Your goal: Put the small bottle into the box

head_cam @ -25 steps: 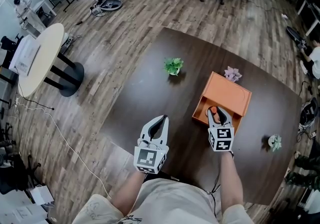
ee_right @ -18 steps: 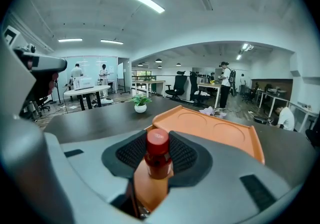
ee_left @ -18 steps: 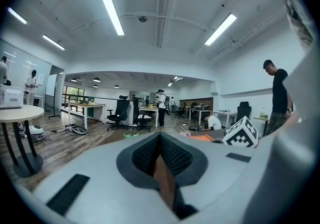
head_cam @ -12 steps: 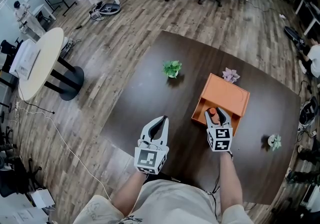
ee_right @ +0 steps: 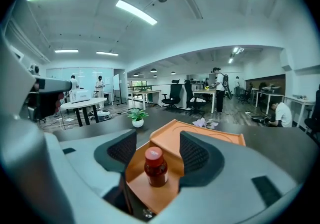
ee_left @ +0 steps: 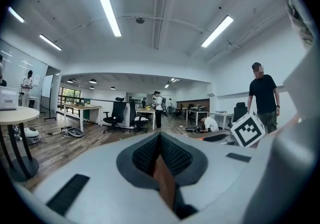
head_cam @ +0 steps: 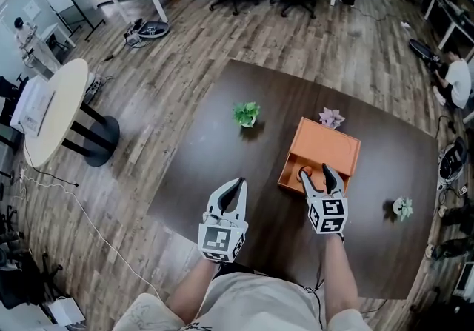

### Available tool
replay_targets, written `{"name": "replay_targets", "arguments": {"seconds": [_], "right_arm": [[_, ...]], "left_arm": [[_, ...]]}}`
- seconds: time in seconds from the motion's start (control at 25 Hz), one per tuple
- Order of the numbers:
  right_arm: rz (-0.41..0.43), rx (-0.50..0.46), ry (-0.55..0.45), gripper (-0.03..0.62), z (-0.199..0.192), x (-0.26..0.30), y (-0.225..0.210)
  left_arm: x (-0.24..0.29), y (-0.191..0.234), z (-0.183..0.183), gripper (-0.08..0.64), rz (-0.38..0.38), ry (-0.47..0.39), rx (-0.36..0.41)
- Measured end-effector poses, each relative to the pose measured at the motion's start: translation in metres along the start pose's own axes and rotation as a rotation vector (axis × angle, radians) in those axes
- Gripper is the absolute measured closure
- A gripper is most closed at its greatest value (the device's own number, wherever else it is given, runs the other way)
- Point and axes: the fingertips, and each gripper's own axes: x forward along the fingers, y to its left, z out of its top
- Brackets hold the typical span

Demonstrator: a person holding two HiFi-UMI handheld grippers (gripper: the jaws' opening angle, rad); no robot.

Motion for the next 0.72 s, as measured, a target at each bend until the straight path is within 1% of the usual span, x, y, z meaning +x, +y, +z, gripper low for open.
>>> {"name": "replay_targets", "arguments": {"seconds": [0.36, 0.72], "right_arm": [[-0.119, 0.024, -0.110, 0.319, 0.029, -0.048, -0.026], [-0.283, 0.046, -0.205, 0.322, 0.052, -0.120, -0.044]], "left_arm": [[0.023, -0.009, 0.014, 0.558, -0.086, -0.043, 0.023], [0.037, -0.007, 0.030, 0.558, -0.157, -0.082, 0.037]]}}
